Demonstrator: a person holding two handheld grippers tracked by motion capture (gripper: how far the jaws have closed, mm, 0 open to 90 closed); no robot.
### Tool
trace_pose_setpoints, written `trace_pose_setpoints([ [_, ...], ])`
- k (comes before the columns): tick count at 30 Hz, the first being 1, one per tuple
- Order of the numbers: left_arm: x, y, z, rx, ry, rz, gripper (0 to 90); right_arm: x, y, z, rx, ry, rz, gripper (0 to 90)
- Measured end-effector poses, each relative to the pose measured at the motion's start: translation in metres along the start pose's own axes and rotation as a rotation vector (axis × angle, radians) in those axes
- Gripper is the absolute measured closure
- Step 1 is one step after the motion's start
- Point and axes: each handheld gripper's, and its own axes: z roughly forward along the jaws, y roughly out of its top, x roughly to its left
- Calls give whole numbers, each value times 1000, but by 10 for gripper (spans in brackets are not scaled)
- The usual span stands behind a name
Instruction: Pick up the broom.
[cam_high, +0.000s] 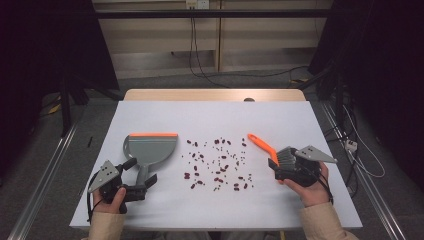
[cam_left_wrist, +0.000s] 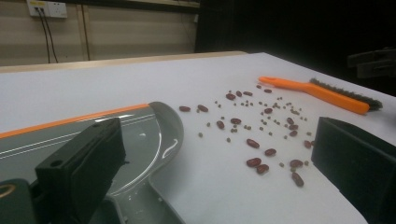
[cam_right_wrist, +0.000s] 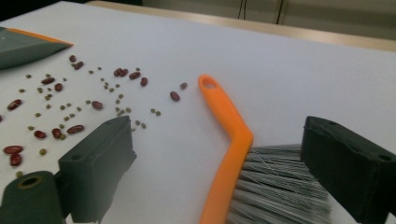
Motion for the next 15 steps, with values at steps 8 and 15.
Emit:
trace_pose_setpoints([
  [8, 2, 0, -2, 0, 4, -6, 25, -8, 17, 23, 80, -3, 7, 229],
  [15, 1, 1, 0, -5, 0, -4, 25, -17, 30, 35, 145, -20, 10, 375],
])
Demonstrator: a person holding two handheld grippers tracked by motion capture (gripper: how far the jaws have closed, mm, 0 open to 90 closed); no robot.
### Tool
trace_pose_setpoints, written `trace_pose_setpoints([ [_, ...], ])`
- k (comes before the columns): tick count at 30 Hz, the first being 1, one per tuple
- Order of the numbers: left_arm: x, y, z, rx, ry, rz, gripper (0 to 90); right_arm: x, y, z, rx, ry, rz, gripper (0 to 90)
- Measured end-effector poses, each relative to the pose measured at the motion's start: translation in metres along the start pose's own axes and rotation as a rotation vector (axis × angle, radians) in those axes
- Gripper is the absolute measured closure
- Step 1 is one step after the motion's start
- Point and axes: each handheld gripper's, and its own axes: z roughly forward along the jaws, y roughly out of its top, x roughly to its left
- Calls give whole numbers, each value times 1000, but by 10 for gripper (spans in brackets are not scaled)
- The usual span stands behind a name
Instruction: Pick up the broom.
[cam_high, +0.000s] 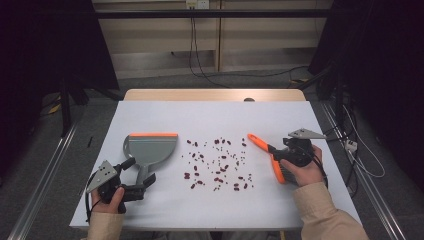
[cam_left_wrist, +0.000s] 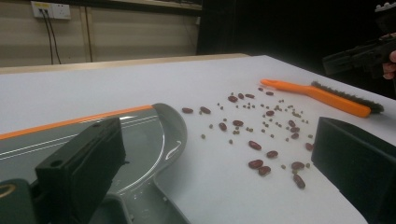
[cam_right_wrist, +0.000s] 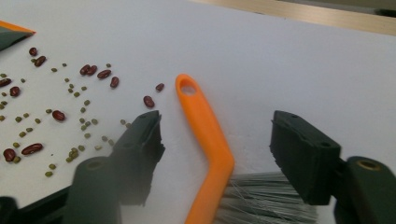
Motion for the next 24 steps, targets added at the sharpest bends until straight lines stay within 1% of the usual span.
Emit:
trace_pose_setpoints([
  [1, 0, 0, 0, -2, -1, -1, 25, -1, 1, 1, 17, 6, 0, 415],
  [2, 0, 1, 1, -1, -1, -1, 25, 0, 3, 4, 49, 9, -10, 443],
  [3, 0, 1, 1, -3, -1, 0, 25, 0, 4, 6, 62, -2, -18, 472],
  [4, 0, 1, 1, -3, -1, 0, 25, -1, 4, 7, 72, 8, -24, 498],
  [5, 0, 1, 1, -2, -3, 1, 25, -1, 5, 9, 83, 14, -27, 498],
  [6, -1, 1, 2, -2, -2, -3, 25, -1, 5, 9, 83, 14, -27, 498],
  [7, -1, 1, 2, -2, -2, -3, 25, -1, 6, 13, 115, 14, -22, 510],
  [8, -1, 1, 2, -2, -2, -1, 25, -1, 6, 15, 135, 17, -17, 511],
  [9, -1, 0, 2, -1, -6, 3, 25, -2, 7, 17, 154, 8, -16, 519],
  [11, -2, 0, 2, 2, -7, 2, 25, -4, 8, 22, 190, 5, -12, 548],
  [13, -1, 1, 2, -2, -3, 3, 25, -6, 9, 25, 237, 2, 3, 577],
  [14, -1, 1, 2, -3, -2, 2, 25, -6, 9, 25, 237, 2, 3, 577],
  [16, -2, 0, 2, 1, -3, 5, 25, -7, 10, 28, 260, 3, 15, 599],
  [18, -3, 0, 3, 6, -6, 5, 25, -9, 10, 31, 272, 29, 29, 601],
  [21, -3, -1, 2, 10, -6, 8, 25, -11, 11, 35, 310, 46, 40, 620],
  [24, -2, -1, 0, 6, 6, 4, 25, -13, 13, 39, 333, 29, 46, 628],
])
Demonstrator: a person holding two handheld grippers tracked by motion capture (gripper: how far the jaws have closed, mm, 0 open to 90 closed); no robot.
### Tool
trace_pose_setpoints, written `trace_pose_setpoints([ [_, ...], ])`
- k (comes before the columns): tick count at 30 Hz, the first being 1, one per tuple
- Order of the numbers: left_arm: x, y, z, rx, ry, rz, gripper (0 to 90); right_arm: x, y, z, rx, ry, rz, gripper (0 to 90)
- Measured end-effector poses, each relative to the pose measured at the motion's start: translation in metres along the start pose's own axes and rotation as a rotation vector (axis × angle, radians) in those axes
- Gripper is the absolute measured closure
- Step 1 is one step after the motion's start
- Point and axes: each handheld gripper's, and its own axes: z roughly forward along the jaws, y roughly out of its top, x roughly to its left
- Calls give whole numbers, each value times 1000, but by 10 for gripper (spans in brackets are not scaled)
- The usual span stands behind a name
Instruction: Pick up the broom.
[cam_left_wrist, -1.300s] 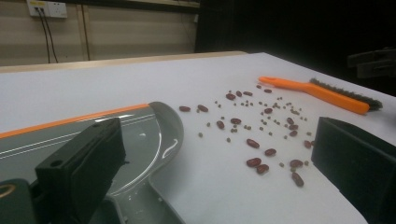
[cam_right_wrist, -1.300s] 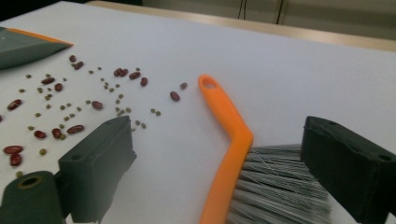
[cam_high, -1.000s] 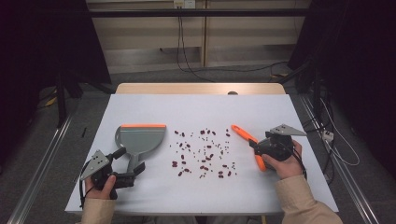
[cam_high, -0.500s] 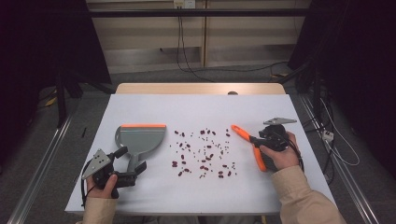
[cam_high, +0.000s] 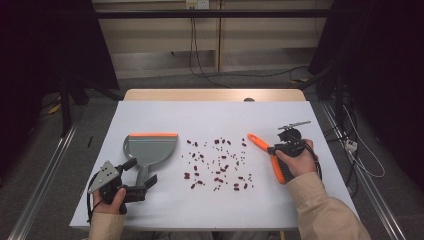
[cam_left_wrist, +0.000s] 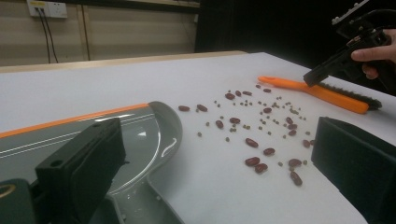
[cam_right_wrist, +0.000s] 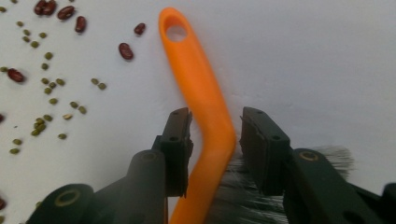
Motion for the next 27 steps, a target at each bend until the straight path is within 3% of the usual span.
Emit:
trace_pose_setpoints([
  [7, 0, 0, -1, -1, -3, -5, 25, 2, 7, 9, 58, -25, 3, 659],
  [12, 1, 0, 0, -2, -5, -5, 25, 6, 9, 15, 128, -41, -2, 656],
  [16, 0, 0, 1, 5, -11, 2, 25, 8, 10, 17, 147, -57, 36, 658],
  [21, -1, 1, 1, 0, -9, 7, 25, 13, 12, 19, 161, -97, 34, 680],
  [27, -1, 2, 2, -1, -5, 11, 25, 11, 13, 20, 167, -80, 46, 692],
])
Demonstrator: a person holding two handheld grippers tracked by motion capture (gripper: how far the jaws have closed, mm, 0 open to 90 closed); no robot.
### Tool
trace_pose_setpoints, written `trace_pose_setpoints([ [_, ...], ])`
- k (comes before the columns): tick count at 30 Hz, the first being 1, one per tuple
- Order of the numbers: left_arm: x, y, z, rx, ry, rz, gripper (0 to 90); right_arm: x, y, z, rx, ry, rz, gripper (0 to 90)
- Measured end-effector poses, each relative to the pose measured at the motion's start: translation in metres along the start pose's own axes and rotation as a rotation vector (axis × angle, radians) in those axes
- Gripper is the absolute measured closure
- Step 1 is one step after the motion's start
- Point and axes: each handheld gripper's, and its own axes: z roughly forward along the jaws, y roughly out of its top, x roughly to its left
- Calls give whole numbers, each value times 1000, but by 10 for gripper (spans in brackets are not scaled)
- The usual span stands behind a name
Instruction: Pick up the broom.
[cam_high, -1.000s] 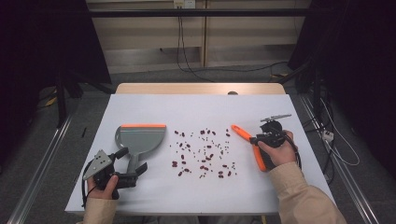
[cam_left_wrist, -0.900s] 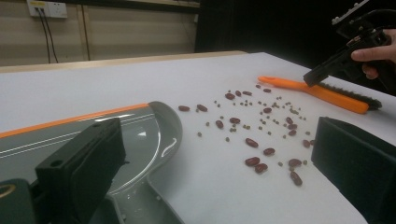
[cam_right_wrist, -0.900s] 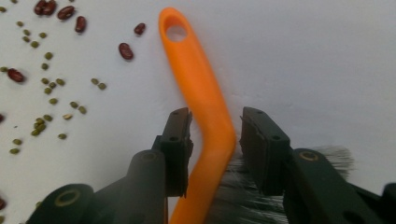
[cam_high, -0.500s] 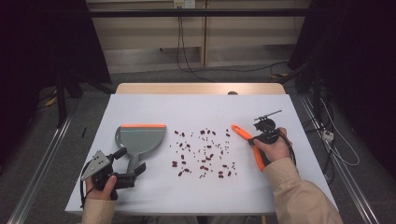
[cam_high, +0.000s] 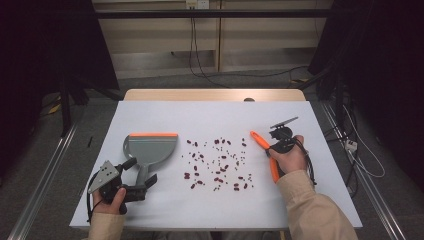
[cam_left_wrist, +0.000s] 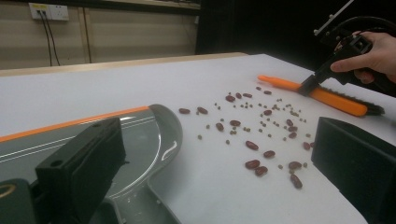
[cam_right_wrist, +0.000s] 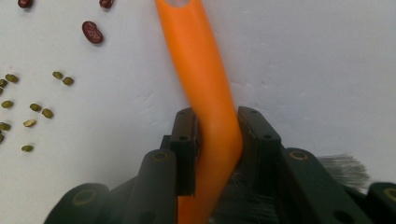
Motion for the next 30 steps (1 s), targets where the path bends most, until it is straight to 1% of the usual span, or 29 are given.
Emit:
trace_pose_setpoints([
  [1, 0, 0, 0, 0, -1, -3, 25, 0, 0, 0, -1, -1, -9, 693],
  [4, -1, 0, 1, -1, -1, -4, 25, -3, -3, -1, -23, 20, 2, 693],
  [8, -2, 1, 0, -5, -4, 2, 25, -3, -2, -1, -17, 22, -12, 694],
  [11, -1, 1, 0, -8, -2, -1, 25, -5, -3, -2, -26, 34, -5, 695],
  [12, -1, 1, 1, -9, 2, -8, 25, -4, -3, -3, -28, 27, -11, 695],
  [14, -1, 1, 1, -9, -1, -7, 25, -2, -3, -2, -33, 14, -33, 695],
  [17, 0, 1, 0, -8, 1, -2, 26, -2, -3, -4, -37, 20, -30, 695],
  [18, 0, 1, 0, -10, 1, -2, 25, -3, -3, -5, -50, 23, -33, 696],
  [19, 0, 1, 0, -10, 1, -2, 25, -3, -4, -7, -57, 28, -24, 696],
  [20, 0, 1, 0, -10, 2, -2, 25, -5, -5, -10, -77, 36, -25, 698],
  [21, 0, 1, 0, -10, 2, -3, 25, -5, -5, -10, -77, 36, -25, 698],
  [22, 0, 1, 0, -9, 2, -3, 25, -6, -5, -15, -93, 40, -26, 698],
  [23, 0, 1, 1, -9, 2, -2, 25, -6, -5, -15, -93, 40, -26, 698],
  [25, -1, 2, 1, -10, 1, -1, 25, -8, -7, -22, -146, 49, -21, 700],
  [26, -1, 2, 1, -11, 1, -2, 25, -8, -7, -22, -146, 49, -21, 700],
  [27, -1, 2, 1, -11, 1, 0, 25, -9, -8, -27, -181, 70, -14, 701],
  [28, -1, 2, 1, -11, 1, 1, 25, -9, -8, -27, -181, 70, -14, 701],
  [29, -2, 2, 1, -12, 2, 1, 25, -10, -9, -30, -201, 81, -7, 701],
  [30, -2, 2, 1, -12, 1, 5, 25, -11, -11, -34, -244, 90, 0, 702],
])
